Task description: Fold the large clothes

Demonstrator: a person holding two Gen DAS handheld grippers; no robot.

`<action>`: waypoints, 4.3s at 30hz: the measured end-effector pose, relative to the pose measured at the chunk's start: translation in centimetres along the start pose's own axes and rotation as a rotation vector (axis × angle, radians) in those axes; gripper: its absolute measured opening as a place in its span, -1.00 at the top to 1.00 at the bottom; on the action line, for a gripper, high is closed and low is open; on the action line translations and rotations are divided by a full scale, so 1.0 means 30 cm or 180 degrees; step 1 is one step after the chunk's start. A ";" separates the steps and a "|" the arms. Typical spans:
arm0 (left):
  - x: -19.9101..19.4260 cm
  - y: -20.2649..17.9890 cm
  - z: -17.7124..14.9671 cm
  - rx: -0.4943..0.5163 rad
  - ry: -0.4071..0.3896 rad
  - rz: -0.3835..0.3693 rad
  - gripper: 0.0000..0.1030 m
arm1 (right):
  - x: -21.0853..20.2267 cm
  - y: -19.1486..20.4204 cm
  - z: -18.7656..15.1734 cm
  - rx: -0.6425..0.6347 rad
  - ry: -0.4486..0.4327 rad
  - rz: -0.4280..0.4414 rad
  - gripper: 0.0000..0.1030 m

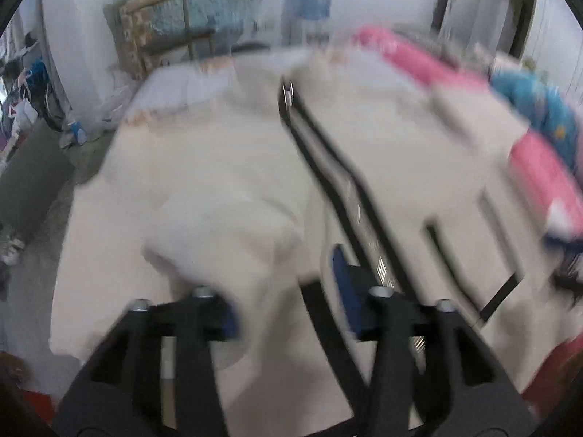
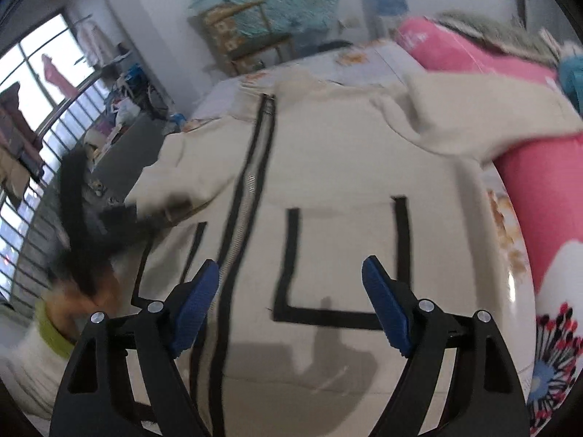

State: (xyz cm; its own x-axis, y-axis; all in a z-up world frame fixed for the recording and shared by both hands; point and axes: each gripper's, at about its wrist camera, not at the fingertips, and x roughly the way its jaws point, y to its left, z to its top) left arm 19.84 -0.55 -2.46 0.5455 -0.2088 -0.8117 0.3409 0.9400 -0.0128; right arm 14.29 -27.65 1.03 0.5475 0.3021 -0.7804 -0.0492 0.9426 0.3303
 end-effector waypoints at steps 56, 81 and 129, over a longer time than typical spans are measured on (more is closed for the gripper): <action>-0.051 0.366 -0.275 -0.1692 -0.0516 -0.0149 0.55 | 0.295 -0.095 0.048 0.1273 0.0726 0.0957 -0.14; -0.159 0.339 -0.263 -0.1638 -0.0620 -0.0205 0.53 | 0.303 0.217 0.377 0.0256 0.0480 0.1072 0.89; -0.026 0.340 -0.175 -0.1421 -0.0200 0.0551 0.43 | 0.427 -0.175 0.559 -0.0194 0.0276 0.0050 0.89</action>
State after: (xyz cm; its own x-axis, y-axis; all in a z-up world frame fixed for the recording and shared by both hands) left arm 18.86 10.62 -5.03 0.6152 -0.0419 -0.7873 -0.1135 0.9835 -0.1410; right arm 35.58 -31.10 -1.80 0.4720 0.3254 -0.8193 -0.1094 0.9438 0.3118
